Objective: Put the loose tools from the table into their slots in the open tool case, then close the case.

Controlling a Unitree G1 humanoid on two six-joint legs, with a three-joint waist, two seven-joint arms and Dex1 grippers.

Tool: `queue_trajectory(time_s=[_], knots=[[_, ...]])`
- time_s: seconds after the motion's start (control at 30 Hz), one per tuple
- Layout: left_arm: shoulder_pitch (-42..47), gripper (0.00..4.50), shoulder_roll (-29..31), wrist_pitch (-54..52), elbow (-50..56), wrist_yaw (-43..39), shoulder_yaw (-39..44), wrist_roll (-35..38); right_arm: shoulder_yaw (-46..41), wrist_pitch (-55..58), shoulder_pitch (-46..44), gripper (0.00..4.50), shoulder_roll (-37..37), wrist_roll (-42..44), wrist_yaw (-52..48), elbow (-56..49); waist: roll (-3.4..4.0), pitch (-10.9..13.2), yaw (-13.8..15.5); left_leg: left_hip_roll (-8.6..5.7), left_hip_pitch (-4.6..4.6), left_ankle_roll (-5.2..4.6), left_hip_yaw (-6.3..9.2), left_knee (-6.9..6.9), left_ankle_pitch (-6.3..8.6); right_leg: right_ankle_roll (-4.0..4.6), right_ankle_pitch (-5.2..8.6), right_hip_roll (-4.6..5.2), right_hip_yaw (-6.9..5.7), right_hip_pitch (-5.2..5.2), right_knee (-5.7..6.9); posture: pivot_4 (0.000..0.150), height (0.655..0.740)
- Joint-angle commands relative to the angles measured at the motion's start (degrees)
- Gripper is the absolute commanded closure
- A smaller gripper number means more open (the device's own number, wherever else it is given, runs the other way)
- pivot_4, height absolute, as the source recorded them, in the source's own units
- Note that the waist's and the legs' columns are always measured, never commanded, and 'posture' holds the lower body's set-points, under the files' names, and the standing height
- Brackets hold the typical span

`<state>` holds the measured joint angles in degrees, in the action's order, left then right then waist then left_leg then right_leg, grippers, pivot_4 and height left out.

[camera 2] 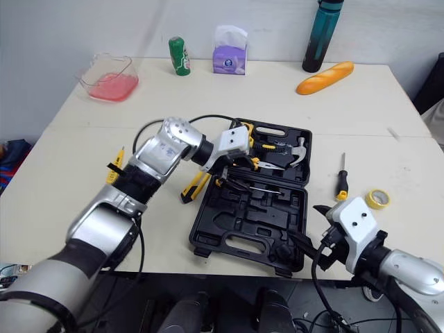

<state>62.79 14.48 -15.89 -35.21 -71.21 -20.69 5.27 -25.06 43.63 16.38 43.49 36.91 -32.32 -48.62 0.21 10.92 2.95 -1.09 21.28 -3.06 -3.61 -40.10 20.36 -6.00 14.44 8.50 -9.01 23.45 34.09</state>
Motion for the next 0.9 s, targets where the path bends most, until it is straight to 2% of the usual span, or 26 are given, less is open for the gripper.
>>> queue_trajectory(time_s=[0.03, 0.13, 0.2, 0.43, 0.53, 0.63, 0.9], knots=[[-1.7, 2.31, -1.0, 9.6, -4.4, -2.4, 5.2, 3.5, -0.4, -0.4, -0.9, 0.0, -0.2, 1.2, 0.1, -0.6, 0.0, 0.0, -0.1, 0.01, -0.01, 0.0, -0.01, 0.01, 0.0, 0.0, 0.0, -0.01, -0.02, 0.0, 0.0, 0.15, 0.7327], [-1.8, 3.72, -2.2, 13.6, -8.6, -2.1, 5.8, 2.5, -0.3, -0.2, -1.0, 0.0, 0.2, 1.2, -0.2, -0.7, 0.0, 0.0, 0.2, -0.01, 0.01, 0.01, -0.04, 0.01, 0.0, 0.0, 0.0, -0.02, -0.12, 0.01, -0.01, 0.15, 0.7327], [-1.3, 4.44, -2.9, 15.0, -11.2, -1.2, 6.1, 1.5, -0.5, 0.0, -1.0, 0.0, 0.2, 1.4, -0.2, -0.7, 0.0, 0.0, 0.3, -0.09, 0.01, -0.03, -0.04, 0.0, 0.0, -0.06, -0.04, 0.02, -0.14, -0.01, -0.03, 0.15, 0.7327], [-0.1, 4.44, -3.9, 17.6, -17.9, 1.7, 3.9, -4.6, -0.8, 0.2, -0.9, 0.0, 0.3, 1.6, -0.3, -0.8, -0.01, 0.0, 0.1, -0.14, 0.04, -0.18, -0.13, 0.01, 0.03, -0.2, -0.13, 0.04, -0.09, 0.0, -0.15, 0.15, 0.7327], [0.9, 4.44, -4.1, 13.5, -20.6, 4.8, 0.8, -9.4, -0.7, 0.2, -1.1, 0.0, 0.4, 1.5, -0.2, -0.8, -0.06, 0.0, 0.3, -0.14, 0.03, -0.19, -0.12, -0.01, 0.03, -0.2, -0.14, 0.04, -0.11, -0.03, -0.14, 0.15, 0.7327], [-0.9, 4.44, -3.5, 11.3, -18.8, 3.7, -2.8, -12.9, -0.7, 0.1, -0.8, 0.0, 0.4, 1.3, -0.2, -0.6, -0.1, -0.3, 0.3, -0.14, -0.07, -0.23, -0.13, -0.01, 0.04, -0.23, -0.17, 0.05, -0.07, -0.13, -0.18, 0.15, 0.7327], [-4.9, 4.44, -2.3, 8.3, -13.8, 3.4, -4.6, -14.6, -1.4, -0.2, -0.1, 0.0, 0.6, 1.1, -0.8, -0.1, -0.37, -0.9, 0.1, -0.07, -0.13, -0.21, -0.08, 0.02, 0.08, -0.22, -0.16, 0.04, -0.04, -0.18, -0.23, 0.15, 0.7327]])
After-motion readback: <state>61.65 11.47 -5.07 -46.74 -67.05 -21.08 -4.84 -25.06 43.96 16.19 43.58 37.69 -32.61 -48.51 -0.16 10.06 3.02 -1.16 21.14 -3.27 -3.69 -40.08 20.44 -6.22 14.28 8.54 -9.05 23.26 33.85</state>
